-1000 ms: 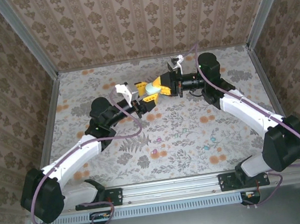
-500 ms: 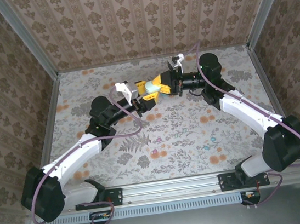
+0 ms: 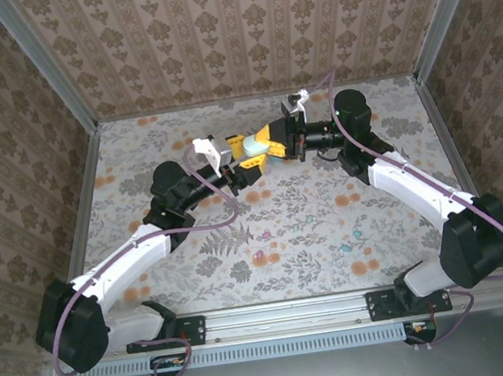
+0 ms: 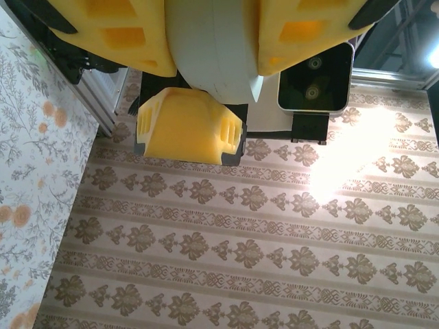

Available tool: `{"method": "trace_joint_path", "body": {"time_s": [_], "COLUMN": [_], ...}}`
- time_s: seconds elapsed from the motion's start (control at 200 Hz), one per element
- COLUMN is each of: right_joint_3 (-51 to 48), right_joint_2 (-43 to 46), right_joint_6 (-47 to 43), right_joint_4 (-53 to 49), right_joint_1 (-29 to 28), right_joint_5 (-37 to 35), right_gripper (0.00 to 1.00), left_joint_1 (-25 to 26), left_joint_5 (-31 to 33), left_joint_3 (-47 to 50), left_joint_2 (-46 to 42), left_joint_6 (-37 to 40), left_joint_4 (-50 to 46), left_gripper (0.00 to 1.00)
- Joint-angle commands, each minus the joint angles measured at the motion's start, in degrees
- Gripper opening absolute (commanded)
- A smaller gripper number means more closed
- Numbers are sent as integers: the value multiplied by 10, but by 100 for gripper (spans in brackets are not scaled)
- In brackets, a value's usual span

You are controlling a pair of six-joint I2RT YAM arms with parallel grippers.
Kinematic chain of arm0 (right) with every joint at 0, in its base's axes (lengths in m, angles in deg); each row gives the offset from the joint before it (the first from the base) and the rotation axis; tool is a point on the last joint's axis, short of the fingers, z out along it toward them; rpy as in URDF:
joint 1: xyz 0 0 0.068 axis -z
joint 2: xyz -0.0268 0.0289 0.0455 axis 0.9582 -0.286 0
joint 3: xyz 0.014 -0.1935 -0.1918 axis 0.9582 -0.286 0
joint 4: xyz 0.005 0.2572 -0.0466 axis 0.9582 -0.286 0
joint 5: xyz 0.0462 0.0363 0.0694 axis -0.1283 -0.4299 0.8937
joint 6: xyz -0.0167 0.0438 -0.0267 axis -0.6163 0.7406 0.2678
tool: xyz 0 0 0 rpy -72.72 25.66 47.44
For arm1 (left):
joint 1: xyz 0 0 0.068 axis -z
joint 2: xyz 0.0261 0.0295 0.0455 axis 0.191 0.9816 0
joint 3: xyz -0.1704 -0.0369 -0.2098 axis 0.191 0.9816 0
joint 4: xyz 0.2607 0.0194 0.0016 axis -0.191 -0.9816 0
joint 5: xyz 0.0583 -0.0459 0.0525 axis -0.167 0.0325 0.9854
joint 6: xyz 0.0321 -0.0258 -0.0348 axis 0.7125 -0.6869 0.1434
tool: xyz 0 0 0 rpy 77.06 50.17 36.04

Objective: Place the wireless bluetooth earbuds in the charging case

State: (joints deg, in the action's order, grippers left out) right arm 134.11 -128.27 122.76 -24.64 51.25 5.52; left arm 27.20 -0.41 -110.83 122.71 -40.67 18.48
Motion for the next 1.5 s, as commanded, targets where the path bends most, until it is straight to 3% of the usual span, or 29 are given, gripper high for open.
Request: {"method": "trace_joint_path", "body": {"time_s": [0.0, 0.81, 1.035, 1.215, 1.415, 1.495], "right_joint_3": [-8, -6, -8, -5, -1, 8], "right_joint_2": [10, 8, 8, 9, 13, 15], "right_joint_6": [1, 22, 22, 25, 8, -32], "right_joint_4": [19, 43, 40, 35, 12, -29], "right_joint_1": [-4, -4, -4, -4, -4, 3], "right_joint_5": [-12, -13, -13, -13, -19, -25], "right_gripper": [11, 12, 12, 12, 23, 41], "left_joint_1": [5, 4, 4, 5, 5, 5], "left_joint_5": [-14, -21, -22, -26, -21, -22], "left_joint_3": [-19, -20, -21, -22, -23, -21], "left_joint_2": [6, 3, 3, 2, 2, 0], "left_joint_6": [-10, 7, 7, 12, 12, 9], "left_joint_4": [24, 1, 1, -6, -7, -4], "left_gripper": [51, 50, 42, 41, 32, 32]}}
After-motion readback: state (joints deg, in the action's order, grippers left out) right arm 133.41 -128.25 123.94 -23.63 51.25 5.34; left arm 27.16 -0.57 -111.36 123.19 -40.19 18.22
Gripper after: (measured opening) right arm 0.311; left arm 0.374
